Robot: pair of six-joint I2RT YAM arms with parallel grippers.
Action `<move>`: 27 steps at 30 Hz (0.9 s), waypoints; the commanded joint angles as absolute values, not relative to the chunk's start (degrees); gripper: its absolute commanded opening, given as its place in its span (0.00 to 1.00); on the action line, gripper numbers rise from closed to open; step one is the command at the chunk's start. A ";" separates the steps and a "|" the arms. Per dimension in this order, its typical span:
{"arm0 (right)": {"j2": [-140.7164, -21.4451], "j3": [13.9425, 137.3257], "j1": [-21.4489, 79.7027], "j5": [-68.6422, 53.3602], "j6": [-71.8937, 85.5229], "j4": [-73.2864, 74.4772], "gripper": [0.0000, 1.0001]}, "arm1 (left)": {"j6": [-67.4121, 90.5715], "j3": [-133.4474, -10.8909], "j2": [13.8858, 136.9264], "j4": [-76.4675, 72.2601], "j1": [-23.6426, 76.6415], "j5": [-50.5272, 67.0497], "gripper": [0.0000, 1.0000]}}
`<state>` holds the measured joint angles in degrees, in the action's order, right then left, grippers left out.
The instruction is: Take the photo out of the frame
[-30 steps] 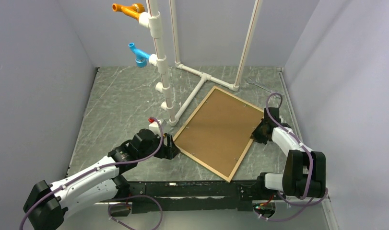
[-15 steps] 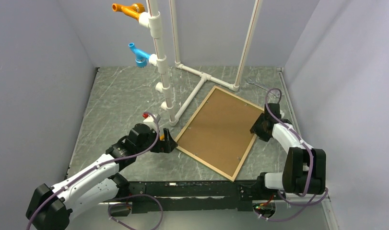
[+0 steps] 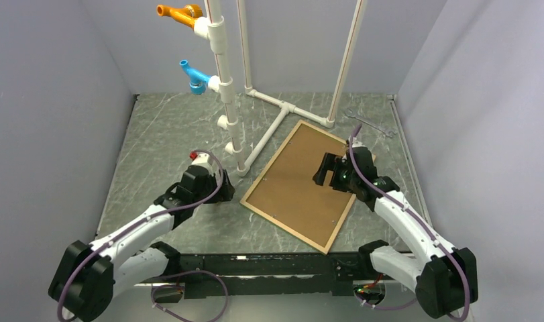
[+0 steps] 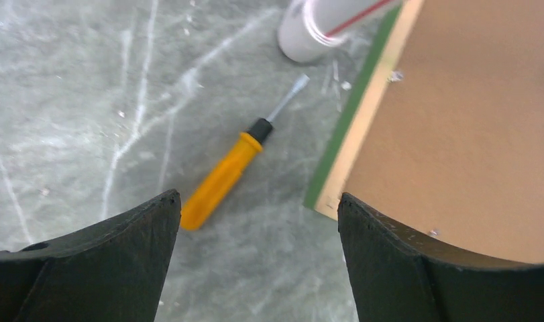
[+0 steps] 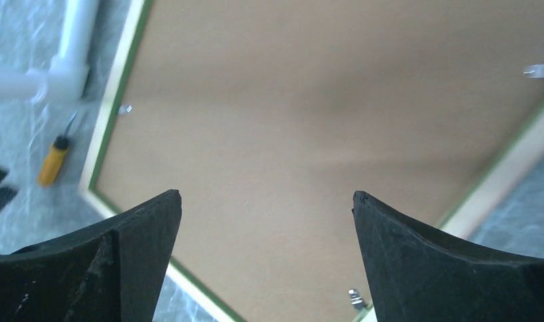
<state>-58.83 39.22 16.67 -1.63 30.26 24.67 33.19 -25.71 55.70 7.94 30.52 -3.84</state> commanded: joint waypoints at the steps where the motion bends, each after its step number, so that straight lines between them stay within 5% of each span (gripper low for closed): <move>1: -55.58 35.56 20.03 -7.86 32.85 20.81 1.00 | 28.94 -27.24 60.50 1.25 28.96 -7.96 0.84; 8: -54.25 32.52 22.88 -8.03 34.50 19.56 1.00 | 20.71 -34.23 74.50 0.70 29.00 -3.87 0.59; 21: -49.57 32.64 23.68 -8.23 35.55 22.84 1.00 | 25.54 -27.75 77.15 -4.15 29.71 1.93 0.50; 27: -50.79 34.13 24.12 -7.13 34.86 24.03 1.00 | 26.75 -30.66 78.68 3.22 33.94 -1.67 0.59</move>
<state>-50.96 32.32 23.64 -7.73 34.72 23.73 24.86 -29.30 77.41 -3.53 30.72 -0.80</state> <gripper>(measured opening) 0.993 0.578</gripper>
